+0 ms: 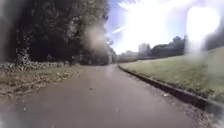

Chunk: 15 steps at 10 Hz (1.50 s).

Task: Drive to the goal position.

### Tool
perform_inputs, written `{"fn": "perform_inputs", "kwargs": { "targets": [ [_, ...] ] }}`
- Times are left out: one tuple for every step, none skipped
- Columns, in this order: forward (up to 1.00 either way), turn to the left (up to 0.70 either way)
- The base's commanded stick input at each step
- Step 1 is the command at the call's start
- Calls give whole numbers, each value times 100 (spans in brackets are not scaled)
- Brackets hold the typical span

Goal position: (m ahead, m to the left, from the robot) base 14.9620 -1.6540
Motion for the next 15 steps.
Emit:
{"fn": "perform_inputs", "kwargs": {
  "targets": [
    [45,0],
    [45,0],
    [45,0],
    [45,0],
    [45,0],
    [45,0],
    [45,0],
    [45,0],
    [45,0],
    [45,0],
    [45,0],
    [45,0],
    [45,0],
    [45,0],
    [45,0]
  ]
}}
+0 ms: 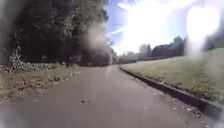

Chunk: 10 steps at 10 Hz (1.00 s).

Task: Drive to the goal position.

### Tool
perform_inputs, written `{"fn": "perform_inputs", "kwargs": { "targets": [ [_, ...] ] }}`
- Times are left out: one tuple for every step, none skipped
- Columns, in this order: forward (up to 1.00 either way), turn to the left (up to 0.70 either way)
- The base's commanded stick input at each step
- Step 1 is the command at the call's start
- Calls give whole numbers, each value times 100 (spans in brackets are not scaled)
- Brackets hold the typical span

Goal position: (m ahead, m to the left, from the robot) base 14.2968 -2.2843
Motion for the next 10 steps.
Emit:
{"fn": "perform_inputs", "kwargs": {
  "targets": [
    [45,0],
    [45,0],
    [45,0],
    [45,0],
    [45,0],
    [45,0],
    [45,0],
    [45,0],
    [45,0],
    [45,0]
  ]
}}
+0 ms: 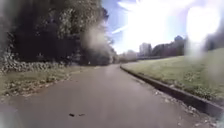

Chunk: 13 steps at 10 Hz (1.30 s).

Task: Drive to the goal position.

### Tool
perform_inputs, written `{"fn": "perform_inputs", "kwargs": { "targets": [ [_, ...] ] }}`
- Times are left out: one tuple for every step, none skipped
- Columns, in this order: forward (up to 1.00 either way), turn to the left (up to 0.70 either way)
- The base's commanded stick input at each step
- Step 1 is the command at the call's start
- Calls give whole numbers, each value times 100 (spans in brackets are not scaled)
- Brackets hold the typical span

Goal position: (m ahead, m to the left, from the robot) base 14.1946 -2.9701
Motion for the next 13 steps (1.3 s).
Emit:
{"fn": "perform_inputs", "kwargs": {
  "targets": [
    [45,0],
    [45,0],
    [45,0],
    [45,0],
    [45,0],
    [45,0],
    [45,0],
    [45,0],
    [45,0],
    [45,0],
    [45,0],
    [45,0],
    [45,0]
  ]
}}
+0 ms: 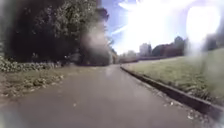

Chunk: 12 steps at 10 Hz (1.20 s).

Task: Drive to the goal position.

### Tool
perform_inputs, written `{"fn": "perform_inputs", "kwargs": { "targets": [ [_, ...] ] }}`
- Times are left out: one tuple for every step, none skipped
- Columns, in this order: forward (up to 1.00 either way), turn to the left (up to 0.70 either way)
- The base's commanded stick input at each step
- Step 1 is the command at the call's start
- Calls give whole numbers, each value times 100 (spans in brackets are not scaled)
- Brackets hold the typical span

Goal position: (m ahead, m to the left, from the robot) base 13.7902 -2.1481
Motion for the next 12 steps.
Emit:
{"fn": "perform_inputs", "kwargs": {
  "targets": [
    [45,0],
    [45,0],
    [45,0],
    [45,0],
    [45,0],
    [45,0],
    [45,0],
    [45,0],
    [45,0],
    [45,0],
    [45,0],
    [45,0]
  ]
}}
